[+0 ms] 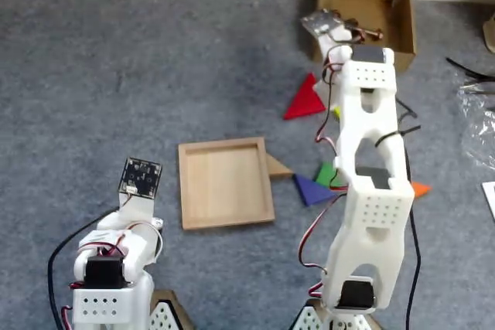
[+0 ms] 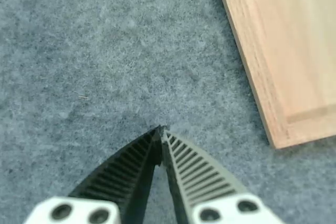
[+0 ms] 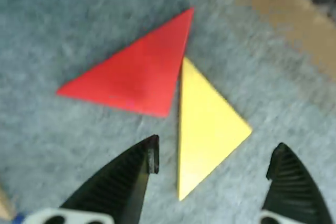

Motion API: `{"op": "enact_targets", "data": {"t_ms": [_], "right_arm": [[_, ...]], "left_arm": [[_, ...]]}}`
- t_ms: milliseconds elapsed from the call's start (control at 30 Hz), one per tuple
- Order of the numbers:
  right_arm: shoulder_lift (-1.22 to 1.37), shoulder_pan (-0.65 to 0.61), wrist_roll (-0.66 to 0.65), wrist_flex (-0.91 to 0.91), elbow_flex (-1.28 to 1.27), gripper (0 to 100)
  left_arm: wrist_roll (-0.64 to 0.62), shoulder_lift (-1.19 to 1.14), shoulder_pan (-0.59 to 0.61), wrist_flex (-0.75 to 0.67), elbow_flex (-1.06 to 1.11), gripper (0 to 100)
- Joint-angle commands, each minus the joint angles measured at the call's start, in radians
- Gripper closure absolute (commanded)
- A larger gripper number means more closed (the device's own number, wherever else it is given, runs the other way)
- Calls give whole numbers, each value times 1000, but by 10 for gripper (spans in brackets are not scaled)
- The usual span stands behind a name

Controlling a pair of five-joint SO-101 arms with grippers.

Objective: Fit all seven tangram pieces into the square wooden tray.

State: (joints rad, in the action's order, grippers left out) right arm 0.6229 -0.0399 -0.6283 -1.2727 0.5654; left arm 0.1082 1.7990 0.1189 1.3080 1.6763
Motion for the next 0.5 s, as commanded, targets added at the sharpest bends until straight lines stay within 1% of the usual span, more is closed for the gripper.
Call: {"op": "enact_targets", "data": {"t_ms": [0,167,333,467], "right_arm": [[12,-7,-14,82,41,718],[85,-5,-14,156,41,836],[128,1,-6,232,41,866],[133,24,141,329,41,868]], "left_arm": [[-8,-2,-10,5,21,995],[-8,-2,-10,5,21,995],[-8,-2,-10,5,21,995],[-8,-2,-10,5,21,995]]}}
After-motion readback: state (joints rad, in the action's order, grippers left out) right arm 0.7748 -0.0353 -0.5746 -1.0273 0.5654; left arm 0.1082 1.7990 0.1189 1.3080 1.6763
